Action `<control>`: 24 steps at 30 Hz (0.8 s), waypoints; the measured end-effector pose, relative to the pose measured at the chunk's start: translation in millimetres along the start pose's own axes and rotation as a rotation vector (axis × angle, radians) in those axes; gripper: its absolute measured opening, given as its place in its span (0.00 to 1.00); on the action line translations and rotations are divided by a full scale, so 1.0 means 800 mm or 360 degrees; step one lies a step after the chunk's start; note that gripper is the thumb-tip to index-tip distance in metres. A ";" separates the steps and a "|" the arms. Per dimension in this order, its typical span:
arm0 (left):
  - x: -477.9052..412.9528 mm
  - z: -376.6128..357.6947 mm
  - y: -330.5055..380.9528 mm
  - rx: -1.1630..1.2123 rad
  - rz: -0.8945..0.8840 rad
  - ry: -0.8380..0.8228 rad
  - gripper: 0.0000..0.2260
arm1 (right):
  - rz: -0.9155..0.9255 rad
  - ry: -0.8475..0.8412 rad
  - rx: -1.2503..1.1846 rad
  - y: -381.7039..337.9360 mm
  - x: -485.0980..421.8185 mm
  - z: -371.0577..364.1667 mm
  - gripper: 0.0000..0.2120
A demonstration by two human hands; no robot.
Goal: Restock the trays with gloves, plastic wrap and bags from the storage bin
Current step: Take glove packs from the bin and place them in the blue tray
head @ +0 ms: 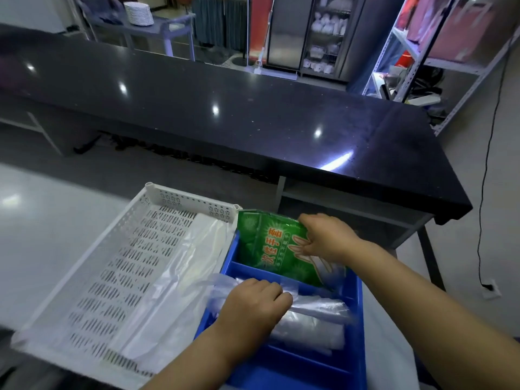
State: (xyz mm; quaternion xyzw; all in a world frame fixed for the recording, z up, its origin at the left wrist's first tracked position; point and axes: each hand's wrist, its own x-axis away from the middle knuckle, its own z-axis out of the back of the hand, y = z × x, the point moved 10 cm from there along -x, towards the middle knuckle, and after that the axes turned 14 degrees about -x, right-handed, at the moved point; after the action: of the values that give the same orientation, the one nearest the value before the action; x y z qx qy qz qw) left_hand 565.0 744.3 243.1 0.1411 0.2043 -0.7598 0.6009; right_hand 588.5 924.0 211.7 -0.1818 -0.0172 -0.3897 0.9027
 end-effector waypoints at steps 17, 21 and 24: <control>-0.012 0.003 -0.005 0.0059 -0.0086 0.0001 0.08 | -0.0028 0.0524 -0.0688 0.015 0.054 0.038 0.15; -0.047 0.008 -0.024 0.0089 -0.0068 -0.0052 0.10 | 0.0018 0.0245 -0.1252 -0.007 0.085 0.045 0.14; -0.088 0.026 -0.041 0.0059 -0.0051 0.0029 0.10 | 0.0163 0.0369 -0.0881 -0.022 0.106 0.072 0.22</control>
State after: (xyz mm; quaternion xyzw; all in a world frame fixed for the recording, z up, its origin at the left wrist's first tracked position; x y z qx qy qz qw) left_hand 550.3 801.0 298.0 0.1559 0.1979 -0.7717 0.5840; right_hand 641.2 873.2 285.5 -0.3758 0.2020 -0.3517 0.8332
